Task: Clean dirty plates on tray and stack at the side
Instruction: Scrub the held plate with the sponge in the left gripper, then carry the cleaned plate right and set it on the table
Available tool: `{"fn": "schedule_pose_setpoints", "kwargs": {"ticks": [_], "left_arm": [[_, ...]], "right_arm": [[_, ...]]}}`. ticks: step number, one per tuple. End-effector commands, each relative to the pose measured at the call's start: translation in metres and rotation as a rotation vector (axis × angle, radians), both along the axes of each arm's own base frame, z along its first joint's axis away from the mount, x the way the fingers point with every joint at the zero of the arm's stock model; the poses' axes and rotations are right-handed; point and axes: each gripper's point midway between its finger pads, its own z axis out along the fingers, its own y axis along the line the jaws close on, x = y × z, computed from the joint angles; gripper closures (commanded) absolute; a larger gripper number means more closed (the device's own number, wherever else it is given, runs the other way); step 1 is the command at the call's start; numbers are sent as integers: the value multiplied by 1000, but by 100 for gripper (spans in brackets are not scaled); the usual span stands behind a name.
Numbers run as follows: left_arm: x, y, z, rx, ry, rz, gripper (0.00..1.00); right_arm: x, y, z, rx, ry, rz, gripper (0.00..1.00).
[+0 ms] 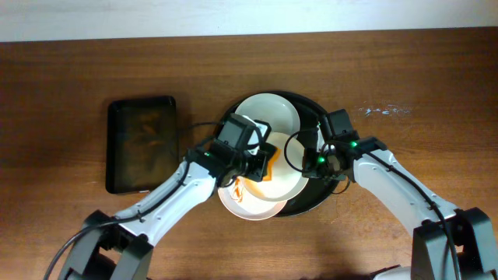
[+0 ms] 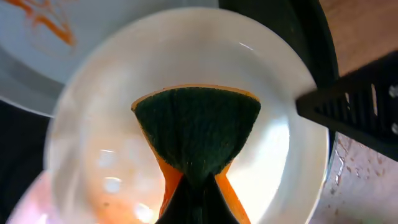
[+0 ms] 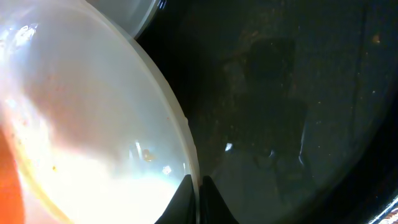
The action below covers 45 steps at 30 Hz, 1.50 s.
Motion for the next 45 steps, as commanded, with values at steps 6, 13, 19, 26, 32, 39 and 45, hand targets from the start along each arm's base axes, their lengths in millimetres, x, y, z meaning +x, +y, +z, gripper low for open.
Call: {"fn": "schedule_pose_setpoints", "kwargs": {"ticks": [6, 13, 19, 26, 32, 39, 45], "left_arm": [[1, 15, -48, 220, -2, 62, 100], [46, 47, -25, 272, -117, 176, 100], [67, 61, 77, 176, -315, 267, 100], [63, 148, 94, 218, -240, 467, 100], [67, 172, 93, 231, -226, 527, 100], [68, 177, 93, 232, -225, 540, 100], [68, 177, 93, 232, -225, 540, 100]], "right_arm": [[5, 3, 9, 0, -32, 11, 96], [3, 2, 9, -4, -22, 11, 96], [9, -15, 7, -112, -60, 10, 96], [42, -36, 70, -274, -152, 5, 96], [54, -106, 147, -875, -301, -81, 96], [37, -76, 157, -1112, -275, 343, 96], [42, -86, 180, -1219, -359, 186, 96]]}}
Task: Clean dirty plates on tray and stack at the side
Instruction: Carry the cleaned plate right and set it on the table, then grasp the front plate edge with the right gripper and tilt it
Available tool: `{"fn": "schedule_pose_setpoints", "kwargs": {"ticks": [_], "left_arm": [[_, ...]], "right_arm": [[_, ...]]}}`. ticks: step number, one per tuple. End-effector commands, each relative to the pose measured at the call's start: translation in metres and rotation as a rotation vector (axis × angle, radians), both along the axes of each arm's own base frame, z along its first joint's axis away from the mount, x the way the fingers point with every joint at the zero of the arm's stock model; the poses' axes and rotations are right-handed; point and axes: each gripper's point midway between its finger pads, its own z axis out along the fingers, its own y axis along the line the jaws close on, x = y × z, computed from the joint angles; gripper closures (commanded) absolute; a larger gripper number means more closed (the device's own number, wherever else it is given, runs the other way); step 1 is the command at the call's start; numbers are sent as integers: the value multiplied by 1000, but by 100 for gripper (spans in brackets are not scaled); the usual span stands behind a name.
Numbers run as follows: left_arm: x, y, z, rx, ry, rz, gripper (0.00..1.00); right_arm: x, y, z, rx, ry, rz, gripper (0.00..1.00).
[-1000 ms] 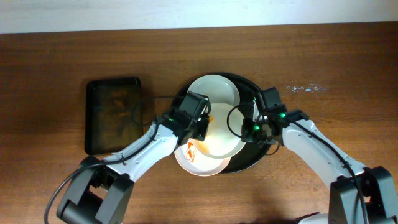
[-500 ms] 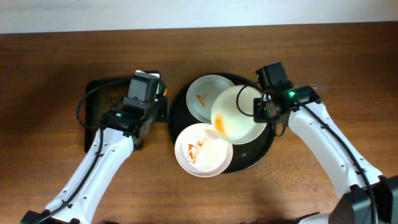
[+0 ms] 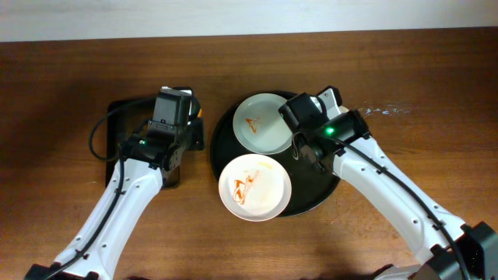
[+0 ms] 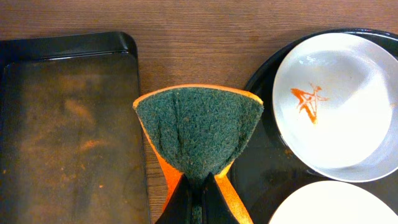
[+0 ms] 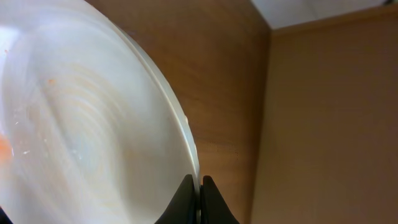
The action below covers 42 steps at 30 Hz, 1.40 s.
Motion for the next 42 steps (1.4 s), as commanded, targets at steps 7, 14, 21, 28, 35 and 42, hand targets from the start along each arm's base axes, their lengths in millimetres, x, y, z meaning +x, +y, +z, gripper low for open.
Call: {"fn": "schedule_pose_setpoints", "kwargs": {"ticks": [7, 14, 21, 28, 35, 42], "left_arm": [[3, 0, 17, -24, -42, 13, 100], [3, 0, 17, -24, -42, 13, 100], [2, 1, 16, -23, -37, 13, 100], [1, -1, 15, -29, -29, 6, 100], [-2, 0, 12, -25, -14, 6, 100], [-2, 0, 12, -25, -14, 6, 100]], "right_arm": [[6, -2, 34, -30, -231, -88, 96], [6, 1, 15, 111, -209, -128, 96], [-1, -147, -27, 851, -147, -689, 96], [-8, -245, -82, 976, -221, -950, 90], [-13, -121, -58, 1371, 109, -628, 36], [-62, 51, -81, 1354, 618, -302, 17]]}}
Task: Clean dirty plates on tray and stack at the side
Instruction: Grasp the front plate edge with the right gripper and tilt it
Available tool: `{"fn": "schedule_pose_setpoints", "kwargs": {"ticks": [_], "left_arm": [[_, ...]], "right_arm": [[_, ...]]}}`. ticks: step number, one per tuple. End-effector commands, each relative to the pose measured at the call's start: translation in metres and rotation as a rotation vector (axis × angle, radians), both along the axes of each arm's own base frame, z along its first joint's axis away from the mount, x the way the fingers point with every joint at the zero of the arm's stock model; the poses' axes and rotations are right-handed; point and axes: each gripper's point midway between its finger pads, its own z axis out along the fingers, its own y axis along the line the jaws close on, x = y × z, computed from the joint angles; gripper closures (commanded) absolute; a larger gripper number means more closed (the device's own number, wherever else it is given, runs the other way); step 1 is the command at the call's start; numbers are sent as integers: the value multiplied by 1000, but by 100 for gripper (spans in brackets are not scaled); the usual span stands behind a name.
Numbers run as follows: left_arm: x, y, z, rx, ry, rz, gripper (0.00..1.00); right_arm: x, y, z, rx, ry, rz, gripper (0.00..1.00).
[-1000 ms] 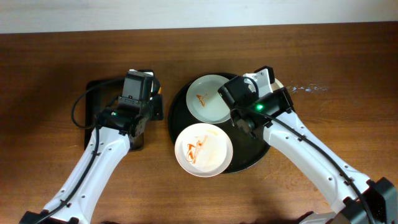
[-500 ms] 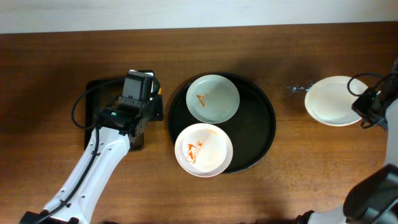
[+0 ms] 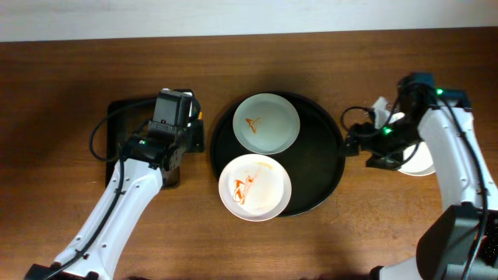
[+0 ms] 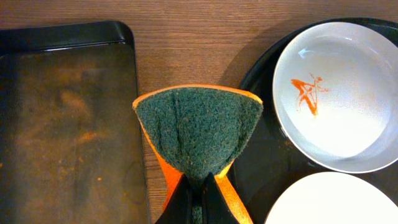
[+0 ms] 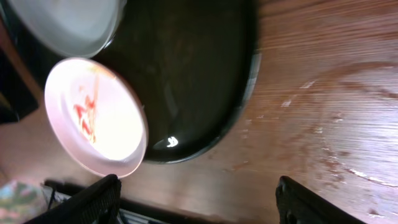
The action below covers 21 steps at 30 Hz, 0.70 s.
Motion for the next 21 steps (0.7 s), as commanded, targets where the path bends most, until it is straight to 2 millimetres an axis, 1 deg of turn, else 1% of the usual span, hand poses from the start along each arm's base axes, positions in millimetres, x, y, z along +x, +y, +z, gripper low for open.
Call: {"fn": "schedule_pose_setpoints", "kwargs": {"ticks": [1, 2, 4, 5, 6, 7, 9, 11, 12, 13, 14, 18, 21], "left_arm": [[3, 0, 16, -23, -41, 14, 100], [3, 1, 16, -22, -40, 14, 100], [3, 1, 16, -22, -38, 14, 100], [3, 1, 16, -22, -38, 14, 100], [3, 1, 16, -22, -38, 14, 100], [2, 1, 15, -21, -37, 14, 100], [1, 1, 15, -20, -31, 14, 100], [1, 1, 15, -20, -31, 14, 100], [1, 1, 15, -20, -31, 14, 100], [1, 1, 15, -20, -31, 14, 100], [1, 1, 15, -20, -31, 14, 100], [1, 1, 15, -20, -31, 14, 100], [1, 1, 15, -20, -30, 14, 100]], "right_arm": [[-21, 58, -17, 69, 17, 154, 7], [-27, 78, -33, 67, 21, 184, 1], [-35, 109, -55, 67, -8, 244, 0], [-36, 125, -65, 74, -47, 288, 6], [-36, 133, -72, 70, -61, 298, 8], [-39, 137, -88, 15, -46, 271, 14], [-42, 139, -100, -6, -28, 259, 20], [-48, 134, -108, -30, 7, 211, 25], [-50, 133, -111, -32, 12, 212, 25], [-53, 133, -112, -30, 20, 212, 12], [-53, 133, -112, -30, 20, 212, 1], [-52, 133, -112, -29, 16, 212, 0], [-53, 133, -113, -32, 44, 153, 17]]}}
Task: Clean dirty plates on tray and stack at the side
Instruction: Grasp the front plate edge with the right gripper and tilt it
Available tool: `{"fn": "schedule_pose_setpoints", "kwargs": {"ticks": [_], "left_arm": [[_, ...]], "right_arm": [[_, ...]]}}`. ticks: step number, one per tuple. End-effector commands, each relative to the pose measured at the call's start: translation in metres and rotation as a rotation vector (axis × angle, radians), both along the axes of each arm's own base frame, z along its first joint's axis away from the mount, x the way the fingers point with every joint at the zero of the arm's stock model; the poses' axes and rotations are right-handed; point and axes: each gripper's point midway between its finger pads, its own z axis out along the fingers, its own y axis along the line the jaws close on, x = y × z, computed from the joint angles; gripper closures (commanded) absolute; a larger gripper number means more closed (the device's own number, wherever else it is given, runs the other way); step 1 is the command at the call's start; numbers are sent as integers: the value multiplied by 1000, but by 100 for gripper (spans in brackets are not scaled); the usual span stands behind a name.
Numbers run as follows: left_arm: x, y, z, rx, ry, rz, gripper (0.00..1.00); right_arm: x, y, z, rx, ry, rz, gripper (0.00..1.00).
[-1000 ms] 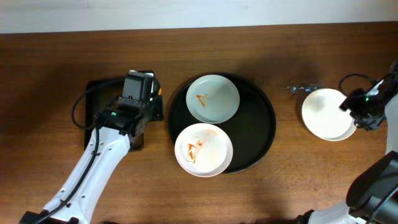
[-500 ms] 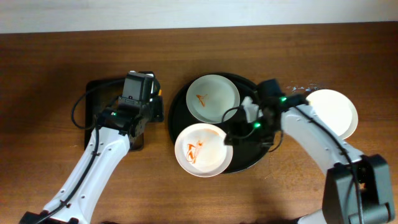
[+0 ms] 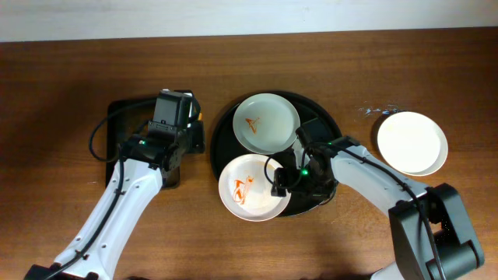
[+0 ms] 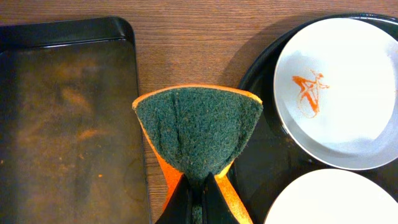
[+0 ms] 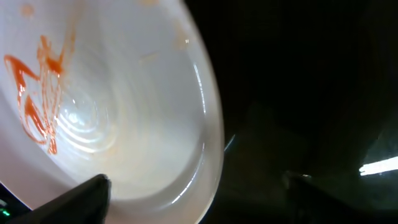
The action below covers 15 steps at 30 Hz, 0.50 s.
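The round black tray [image 3: 327,167] carries two dirty plates: a deep one with an orange smear [image 3: 267,123] at the back and a flat smeared one [image 3: 254,187] in front. A clean white plate [image 3: 412,142] lies on the table at the right. My right gripper [image 3: 282,180] is open, its fingers [image 5: 93,191] straddling the right rim of the front plate [image 5: 106,93]. My left gripper [image 4: 199,182] is shut on a green and orange sponge [image 4: 198,130], between the rectangular tray and the round one.
A black rectangular tray [image 3: 142,144] with brownish water stands at the left, seen close in the left wrist view [image 4: 68,118]. Bare wooden table [image 3: 405,225] surrounds both trays. The left arm reaches in from the lower left.
My right gripper was open at the right side beside the clean plate; now it is over the round tray, open around the front plate's rim. The left gripper and sponge have stayed put.
First the sponge was pressed on a plate that my right gripper held over the round tray. Then the left gripper was back beside the rectangular tray while the right held the plate up. Later that plate lay on the table at the right, released; now the right gripper is at the front dirty plate.
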Motion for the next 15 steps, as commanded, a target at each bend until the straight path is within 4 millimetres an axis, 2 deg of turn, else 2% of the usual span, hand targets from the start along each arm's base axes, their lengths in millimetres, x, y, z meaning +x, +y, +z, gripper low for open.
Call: {"fn": "schedule_pose_setpoints", "kwargs": {"ticks": [1, 3, 5, 8, 13, 14, 15], "left_arm": [[3, 1, 15, -22, -39, 14, 100], [3, 1, 15, -22, -39, 14, 100], [3, 1, 15, -22, -39, 14, 100], [3, 1, 15, -21, -36, 14, 100], [2, 1, 15, -21, -35, 14, 100], [2, 1, 15, -20, -34, 14, 100], [2, 1, 14, -20, -32, 14, 100]], "right_arm": [[-4, 1, -4, -24, 44, -72, 27], [-8, 6, -4, -31, 68, -107, 39], [-12, 11, -5, -41, 101, -162, 40], [-15, 13, -5, -50, 131, -211, 49], [-19, 13, -12, -74, 177, -249, 50], [-22, 15, -17, -84, 194, -256, 52], [-21, 16, -18, -85, 187, -253, 62]]}}
